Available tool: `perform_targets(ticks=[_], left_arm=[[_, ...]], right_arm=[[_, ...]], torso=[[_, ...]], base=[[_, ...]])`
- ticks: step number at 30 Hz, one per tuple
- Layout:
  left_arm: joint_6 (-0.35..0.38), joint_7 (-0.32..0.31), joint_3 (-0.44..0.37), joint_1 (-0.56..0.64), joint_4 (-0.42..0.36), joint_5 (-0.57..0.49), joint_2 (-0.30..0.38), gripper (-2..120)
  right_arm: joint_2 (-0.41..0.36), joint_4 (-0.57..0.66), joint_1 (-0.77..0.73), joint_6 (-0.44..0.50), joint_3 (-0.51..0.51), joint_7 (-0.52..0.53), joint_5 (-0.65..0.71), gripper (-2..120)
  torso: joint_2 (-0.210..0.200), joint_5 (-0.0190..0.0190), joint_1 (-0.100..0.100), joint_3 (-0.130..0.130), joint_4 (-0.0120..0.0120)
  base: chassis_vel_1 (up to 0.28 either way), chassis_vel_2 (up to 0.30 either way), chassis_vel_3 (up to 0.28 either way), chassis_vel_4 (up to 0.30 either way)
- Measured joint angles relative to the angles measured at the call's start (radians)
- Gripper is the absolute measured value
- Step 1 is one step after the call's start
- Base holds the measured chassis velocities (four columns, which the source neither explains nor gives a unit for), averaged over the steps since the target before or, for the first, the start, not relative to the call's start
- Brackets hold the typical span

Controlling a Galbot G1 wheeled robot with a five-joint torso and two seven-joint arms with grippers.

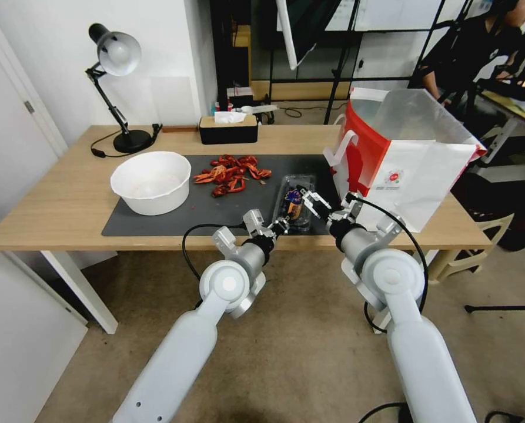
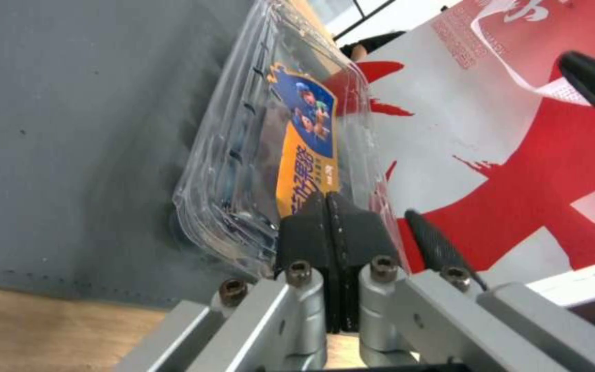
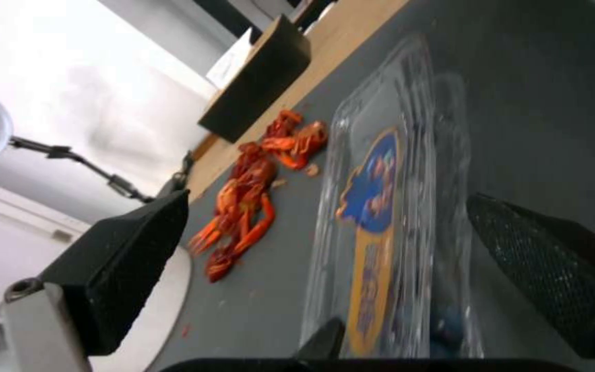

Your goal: Close the takeout container lid, then place the container into the takeout bag.

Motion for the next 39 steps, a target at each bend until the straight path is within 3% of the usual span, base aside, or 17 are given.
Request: perform_targets(ticks=[10, 25, 39], left_arm=[[-0.002, -0.002, 0.007, -0.004, 0.001, 0.000, 0.000, 0], [-0.002, -0.003, 0.007, -0.009, 0.010, 0.000, -0.008, 0], [-0.006, -0.005, 0.010, -0.017, 0.019, -0.001, -0.002, 0]], right_arm=[[-0.019, -0.031, 0.049, -0.054, -0.015, 0.058, -0.095, 100], [-0.026, -0.047, 0.063, -0.066, -0.016, 0.066, -0.095, 100], [-0.004, -0.179, 0.153, -0.178, -0.030, 0.051, -0.029, 100]], torso=[[0.000, 0.0002, 0.000, 0.000, -0.0001], [0.000, 0.0001, 0.000, 0.000, -0.0001], [0.000, 0.0000, 0.000, 0.000, 0.0000]], base=[[0.000, 0.000, 0.000, 0.000], [0.000, 0.000, 0.000, 0.000], [0.000, 0.000, 0.000, 0.000]])
